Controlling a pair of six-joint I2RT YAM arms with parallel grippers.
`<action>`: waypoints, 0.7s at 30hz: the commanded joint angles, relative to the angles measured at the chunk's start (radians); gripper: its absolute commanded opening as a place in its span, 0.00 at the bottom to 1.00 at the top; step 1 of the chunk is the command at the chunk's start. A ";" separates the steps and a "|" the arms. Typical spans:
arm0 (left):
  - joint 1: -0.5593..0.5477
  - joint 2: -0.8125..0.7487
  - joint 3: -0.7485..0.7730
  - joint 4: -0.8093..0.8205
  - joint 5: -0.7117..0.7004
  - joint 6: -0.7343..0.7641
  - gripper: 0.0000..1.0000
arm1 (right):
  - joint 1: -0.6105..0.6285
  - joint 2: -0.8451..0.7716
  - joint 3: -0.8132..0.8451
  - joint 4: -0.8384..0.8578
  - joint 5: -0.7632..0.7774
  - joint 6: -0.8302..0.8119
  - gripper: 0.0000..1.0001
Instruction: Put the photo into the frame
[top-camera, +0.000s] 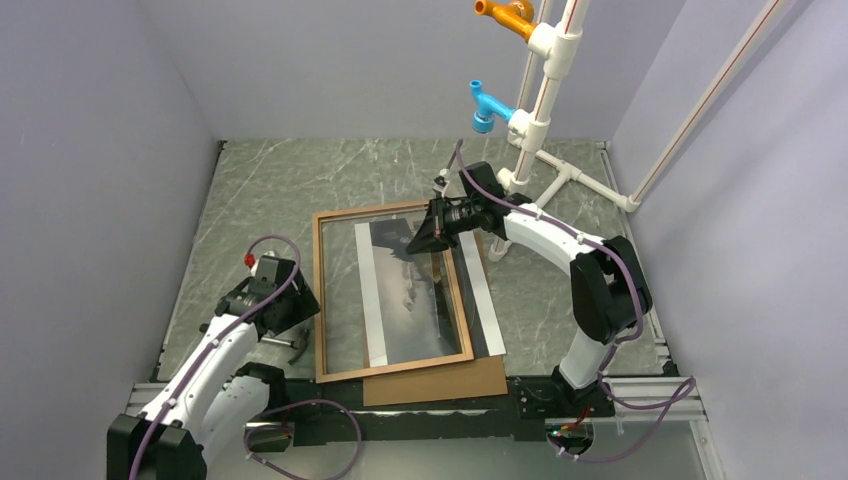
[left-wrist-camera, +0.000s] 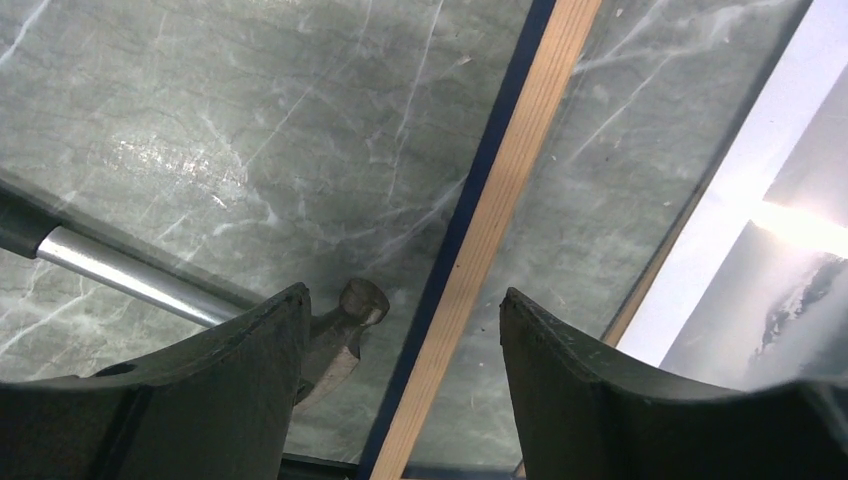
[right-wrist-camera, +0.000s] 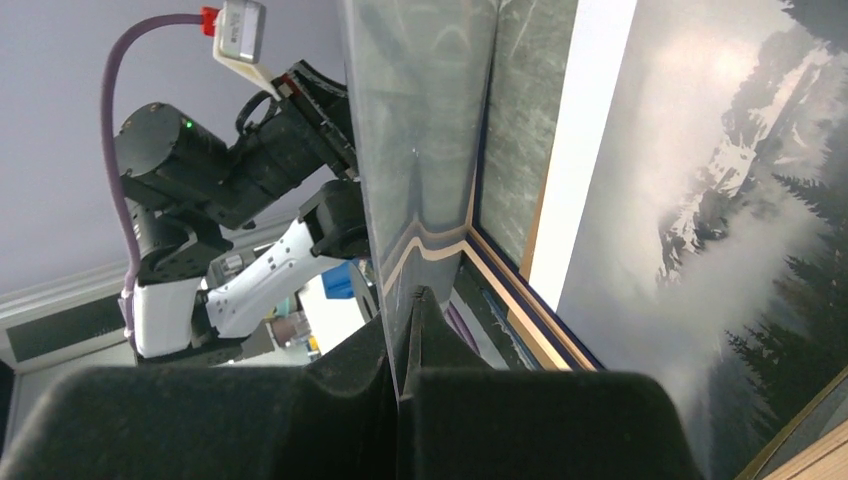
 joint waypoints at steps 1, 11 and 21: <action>0.005 0.015 -0.016 0.050 0.001 -0.007 0.70 | -0.010 0.001 0.026 0.059 -0.080 -0.017 0.00; 0.020 0.061 -0.076 0.155 0.050 -0.012 0.52 | -0.004 0.002 0.034 0.076 -0.106 -0.016 0.00; 0.022 0.103 -0.096 0.189 0.055 -0.004 0.41 | 0.003 0.040 0.013 0.152 -0.128 0.035 0.00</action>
